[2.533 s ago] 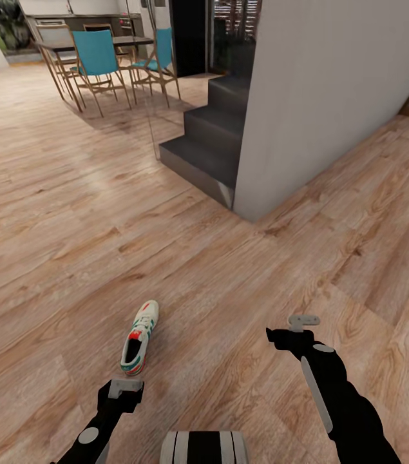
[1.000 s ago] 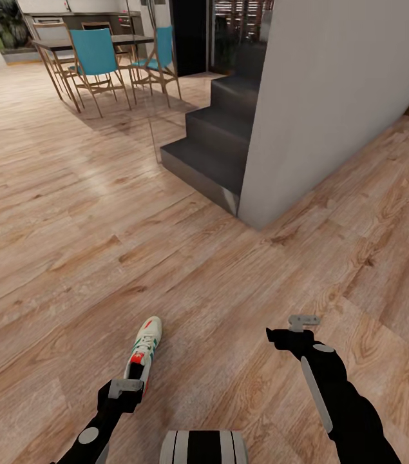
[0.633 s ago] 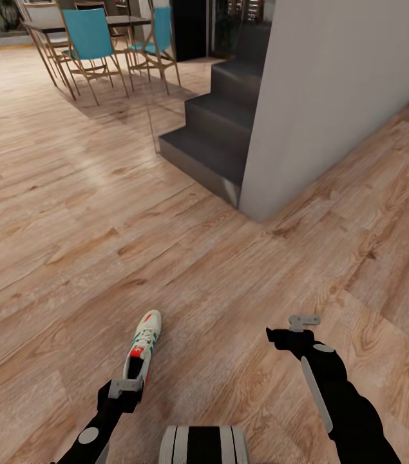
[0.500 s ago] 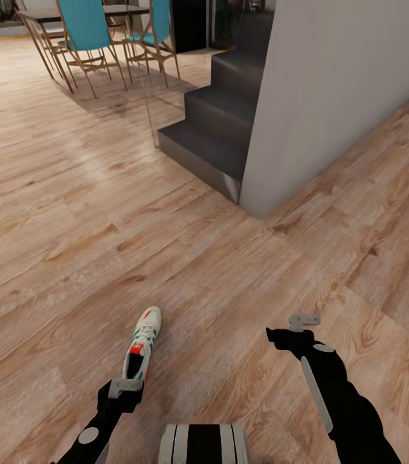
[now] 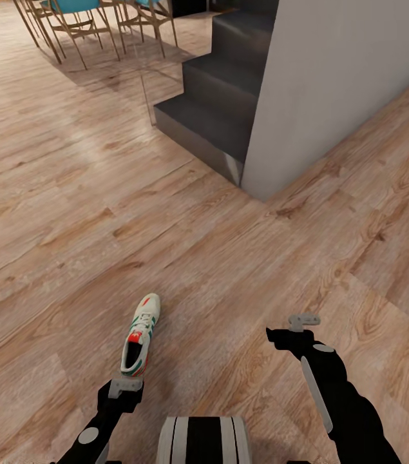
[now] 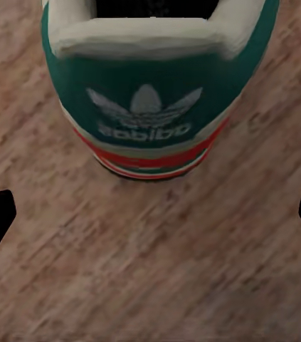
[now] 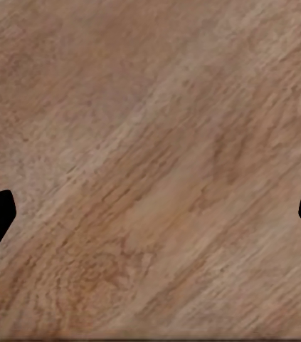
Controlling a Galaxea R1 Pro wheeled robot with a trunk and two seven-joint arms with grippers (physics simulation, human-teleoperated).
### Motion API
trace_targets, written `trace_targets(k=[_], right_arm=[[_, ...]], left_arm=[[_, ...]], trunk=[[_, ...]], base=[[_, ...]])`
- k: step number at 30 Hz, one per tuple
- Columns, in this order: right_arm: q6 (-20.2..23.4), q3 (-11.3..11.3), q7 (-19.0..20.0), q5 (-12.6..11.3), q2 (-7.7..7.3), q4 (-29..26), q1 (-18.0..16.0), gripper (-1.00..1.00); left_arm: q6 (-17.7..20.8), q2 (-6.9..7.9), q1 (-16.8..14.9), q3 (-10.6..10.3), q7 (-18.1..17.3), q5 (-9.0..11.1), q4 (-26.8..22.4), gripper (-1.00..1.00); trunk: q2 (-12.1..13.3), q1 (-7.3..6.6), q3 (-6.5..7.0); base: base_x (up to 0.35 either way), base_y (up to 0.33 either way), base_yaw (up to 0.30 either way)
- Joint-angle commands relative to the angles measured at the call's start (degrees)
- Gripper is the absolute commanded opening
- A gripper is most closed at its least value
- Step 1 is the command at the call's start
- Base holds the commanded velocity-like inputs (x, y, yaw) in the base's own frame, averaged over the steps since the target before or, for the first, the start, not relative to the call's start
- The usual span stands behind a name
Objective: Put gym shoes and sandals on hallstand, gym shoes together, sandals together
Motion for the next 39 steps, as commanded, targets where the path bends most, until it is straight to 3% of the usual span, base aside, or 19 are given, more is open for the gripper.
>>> trace_targets(k=[1,7,39], right_arm=[[0.3,0.0,0.0,0.0,-0.01,-0.1,0.0,1.00],[0.3,0.0,0.0,0.0,-0.01,-0.1,0.0,1.00],[0.3,0.0,0.0,0.0,-0.01,0.0,0.0,1.00]], left_arm=[[-0.2,0.02,0.0,0.0,0.0,-0.3,0.0,1.00],[-0.2,0.02,0.0,0.0,0.0,-0.3,0.0,1.00],[-0.2,0.01,0.0,0.1,0.1,-0.3,0.0,1.00]], trunk=[[0.0,0.01,-0.35],[-0.1,0.12,-1.59],[-0.1,0.12,-1.67]], base=[[0.000,0.000,0.000],[0.000,0.000,0.000],[0.066,0.000,0.000]])
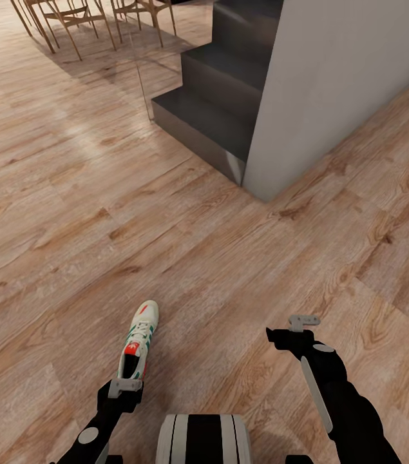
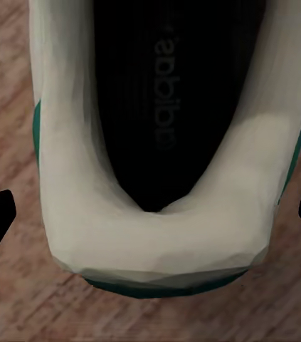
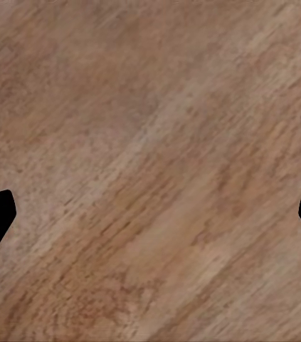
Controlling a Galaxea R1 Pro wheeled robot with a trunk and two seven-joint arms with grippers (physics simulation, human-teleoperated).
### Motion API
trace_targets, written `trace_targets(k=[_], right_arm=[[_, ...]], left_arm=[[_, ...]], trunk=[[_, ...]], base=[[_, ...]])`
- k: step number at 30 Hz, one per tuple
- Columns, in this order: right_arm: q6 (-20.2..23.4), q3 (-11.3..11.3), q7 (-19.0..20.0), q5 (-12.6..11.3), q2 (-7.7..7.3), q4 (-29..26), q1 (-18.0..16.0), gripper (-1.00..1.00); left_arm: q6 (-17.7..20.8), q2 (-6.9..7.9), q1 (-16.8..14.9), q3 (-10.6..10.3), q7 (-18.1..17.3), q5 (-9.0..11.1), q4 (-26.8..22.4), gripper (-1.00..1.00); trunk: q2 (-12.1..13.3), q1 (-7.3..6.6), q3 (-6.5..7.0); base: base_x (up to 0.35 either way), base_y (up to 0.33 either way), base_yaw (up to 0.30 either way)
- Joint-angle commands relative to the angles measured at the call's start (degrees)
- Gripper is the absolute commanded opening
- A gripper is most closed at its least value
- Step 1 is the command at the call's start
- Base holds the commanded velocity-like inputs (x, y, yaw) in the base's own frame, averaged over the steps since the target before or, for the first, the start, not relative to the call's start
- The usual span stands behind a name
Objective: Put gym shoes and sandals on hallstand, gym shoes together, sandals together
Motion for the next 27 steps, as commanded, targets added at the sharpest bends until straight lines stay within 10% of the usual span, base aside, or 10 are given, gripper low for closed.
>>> trace_targets(k=[1,20,21,27], right_arm=[[0.3,0.0,0.0,0.0,-0.01,-0.1,0.0,1.00],[0.3,0.0,0.0,0.0,-0.01,-0.1,0.0,1.00],[0.3,0.0,0.0,0.0,-0.02,-0.1,0.0,1.00],[0.3,0.0,0.0,0.0,0.00,-0.1,0.0,1.00]], left_arm=[[-0.2,0.00,0.0,0.0,0.0,-0.3,0.0,1.00],[-0.2,0.01,0.0,0.0,0.0,-0.3,0.1,1.00],[-0.2,0.01,0.0,0.0,0.0,-0.3,0.1,-1.00],[-0.2,0.02,0.0,0.0,0.0,-0.3,0.0,-1.00]], trunk=[[0.0,0.00,-0.03],[0.0,0.00,-0.03],[0.0,0.00,-0.03],[0.0,0.00,-0.03]], base=[[0.056,0.000,0.000],[0.007,0.000,0.000],[0.000,0.000,0.000],[0.000,0.000,0.000]])
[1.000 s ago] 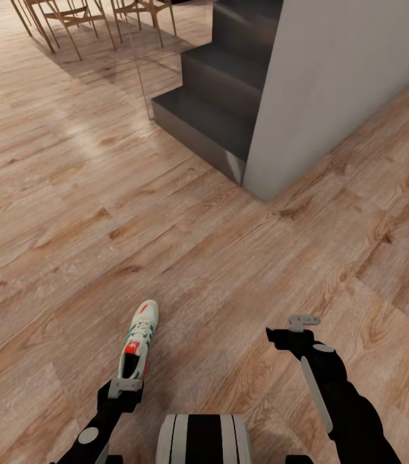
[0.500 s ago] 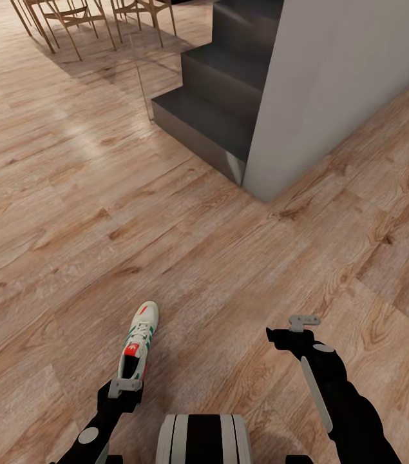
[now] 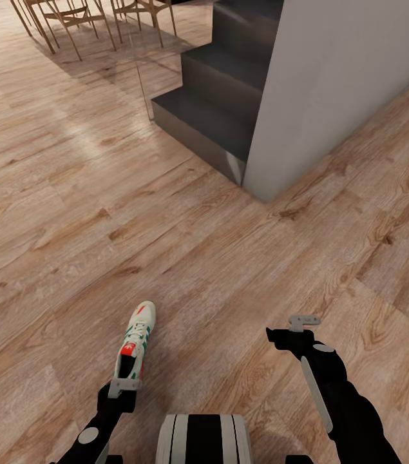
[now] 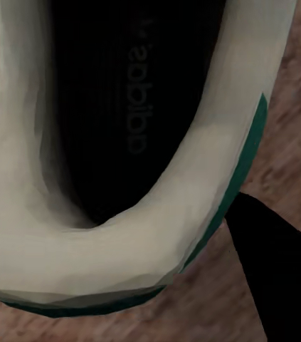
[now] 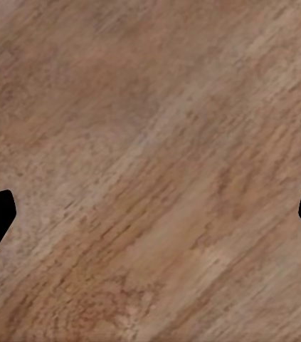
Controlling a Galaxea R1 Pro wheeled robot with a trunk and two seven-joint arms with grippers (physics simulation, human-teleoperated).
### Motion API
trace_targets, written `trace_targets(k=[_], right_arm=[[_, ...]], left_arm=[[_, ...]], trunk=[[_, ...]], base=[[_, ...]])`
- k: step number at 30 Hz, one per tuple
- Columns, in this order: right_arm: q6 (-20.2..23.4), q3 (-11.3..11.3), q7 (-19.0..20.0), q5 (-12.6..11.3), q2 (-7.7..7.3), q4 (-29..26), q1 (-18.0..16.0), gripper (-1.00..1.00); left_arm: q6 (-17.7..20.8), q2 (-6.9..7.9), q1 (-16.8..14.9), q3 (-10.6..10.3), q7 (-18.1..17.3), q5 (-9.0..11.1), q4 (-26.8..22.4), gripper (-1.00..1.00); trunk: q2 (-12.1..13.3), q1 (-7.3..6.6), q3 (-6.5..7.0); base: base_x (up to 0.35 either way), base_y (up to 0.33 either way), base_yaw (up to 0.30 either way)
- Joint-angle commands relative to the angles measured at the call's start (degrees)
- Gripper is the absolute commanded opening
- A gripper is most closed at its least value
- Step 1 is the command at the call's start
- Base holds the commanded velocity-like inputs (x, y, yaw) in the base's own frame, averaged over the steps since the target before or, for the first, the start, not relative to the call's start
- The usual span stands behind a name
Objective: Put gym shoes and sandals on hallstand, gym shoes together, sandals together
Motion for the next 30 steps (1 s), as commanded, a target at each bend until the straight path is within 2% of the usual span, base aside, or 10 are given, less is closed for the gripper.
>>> trace_targets(k=[1,18,30], right_arm=[[0.3,0.0,0.0,0.0,0.00,-0.1,0.0,1.00],[0.3,0.0,0.0,0.0,-0.02,-0.1,0.0,1.00],[0.3,0.1,0.1,0.0,0.08,0.3,0.2,1.00]], left_arm=[[-0.2,0.01,0.0,0.0,0.0,-0.4,0.0,-1.00],[-0.2,0.01,0.0,0.0,0.1,-0.4,-0.1,-1.00],[0.0,0.02,0.0,0.1,0.2,-0.4,-0.7,-1.00]], trunk=[[0.0,-0.01,-0.03],[0.0,-0.01,-0.03],[0.1,-0.32,2.63]], base=[[0.000,0.000,0.000],[0.000,0.000,0.000],[0.000,0.000,0.000]])
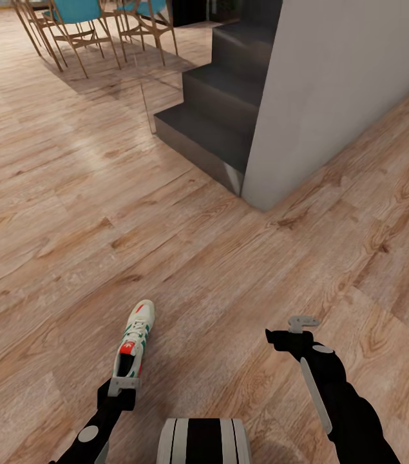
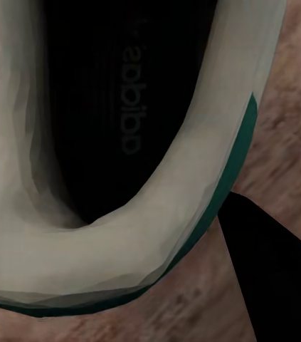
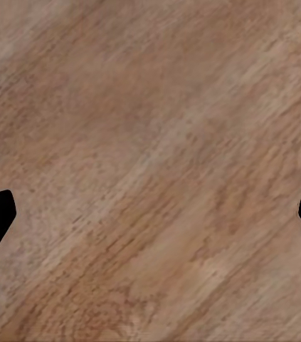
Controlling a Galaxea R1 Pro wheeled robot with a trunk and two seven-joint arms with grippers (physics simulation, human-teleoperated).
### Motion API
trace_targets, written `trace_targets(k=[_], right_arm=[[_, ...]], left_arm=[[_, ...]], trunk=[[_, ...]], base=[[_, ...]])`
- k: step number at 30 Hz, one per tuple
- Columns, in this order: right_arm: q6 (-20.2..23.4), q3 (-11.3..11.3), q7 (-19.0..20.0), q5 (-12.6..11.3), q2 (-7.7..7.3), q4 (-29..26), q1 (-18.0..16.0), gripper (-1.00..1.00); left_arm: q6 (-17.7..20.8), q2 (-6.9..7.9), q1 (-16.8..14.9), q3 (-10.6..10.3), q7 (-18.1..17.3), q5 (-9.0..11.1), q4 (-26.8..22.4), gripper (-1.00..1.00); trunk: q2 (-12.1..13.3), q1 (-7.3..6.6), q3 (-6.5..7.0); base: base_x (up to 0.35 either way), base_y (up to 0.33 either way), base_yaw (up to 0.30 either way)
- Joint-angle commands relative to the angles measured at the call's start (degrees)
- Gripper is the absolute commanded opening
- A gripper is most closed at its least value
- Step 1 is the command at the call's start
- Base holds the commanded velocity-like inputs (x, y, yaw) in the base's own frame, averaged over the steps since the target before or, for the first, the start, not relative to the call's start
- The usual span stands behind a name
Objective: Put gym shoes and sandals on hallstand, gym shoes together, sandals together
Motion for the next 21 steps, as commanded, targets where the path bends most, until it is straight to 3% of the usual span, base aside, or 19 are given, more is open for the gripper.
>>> trace_targets(k=[1,5,8,11,14,15,16,18,19,21], right_arm=[[0.3,0.0,-0.1,0.1,-0.01,-0.1,0.0,1.00],[0.3,0.1,-0.1,0.4,-0.02,-0.1,0.0,1.00],[0.3,0.1,-0.1,0.6,-0.02,-0.1,0.0,1.00],[0.3,0.0,-0.1,0.5,-0.02,-0.1,0.0,1.00],[0.0,-0.1,-0.1,0.2,-0.02,-0.2,0.0,1.00],[-0.1,-0.1,-0.1,0.0,-0.02,-0.1,0.0,1.00],[-0.3,-0.2,-0.1,-0.1,-0.02,-0.1,0.1,1.00],[-0.3,-0.2,-0.1,-0.1,-0.02,-0.1,0.1,1.00],[-0.4,-0.2,-0.1,-0.1,-0.02,-0.1,0.2,1.00],[-0.4,-0.2,-0.2,0.0,-0.02,-0.1,0.2,1.00]], left_arm=[[-0.1,0.01,0.0,0.0,0.0,-0.3,0.0,-1.00],[0.1,0.01,-0.1,0.1,0.1,-0.3,-1.5,-1.00],[0.6,-0.14,-0.2,0.0,0.0,-0.2,-6.1,-1.00],[3.4,-0.35,-0.1,0.0,0.0,-0.1,-9.8,-1.00],[8.9,-0.60,-0.1,-0.3,0.0,0.0,-14.6,-1.00],[11.6,-1.07,-0.1,-0.4,-0.1,0.0,-17.0,-1.00],[16.2,-2.58,-0.1,-0.4,-0.1,0.0,-22.4,-1.00],[19.0,-3.16,-0.2,-0.5,-0.1,0.0,-25.5,-1.00],[26.9,-3.81,-0.2,-1.5,-0.1,0.0,-32.7,-1.00],[28.4,-3.88,-0.2,-1.8,-0.1,0.0,-34.8,-1.00]], trunk=[[0.0,-0.03,0.20],[0.1,-0.14,1.08],[0.1,-0.21,1.75],[0.1,-0.29,2.41],[0.2,-0.37,3.08],[0.2,-0.39,3.30],[0.2,-0.42,3.52],[0.2,-0.47,3.96],[0.2,-0.50,4.19],[0.3,-0.55,4.63]], base=[[0.000,0.000,0.000],[0.000,0.000,0.000],[0.000,0.000,0.000],[0.000,0.000,0.000],[0.000,0.000,0.000],[0.000,0.000,0.000],[0.000,0.000,0.000],[0.000,0.000,0.000],[0.000,0.000,0.000],[0.000,0.000,0.000]])
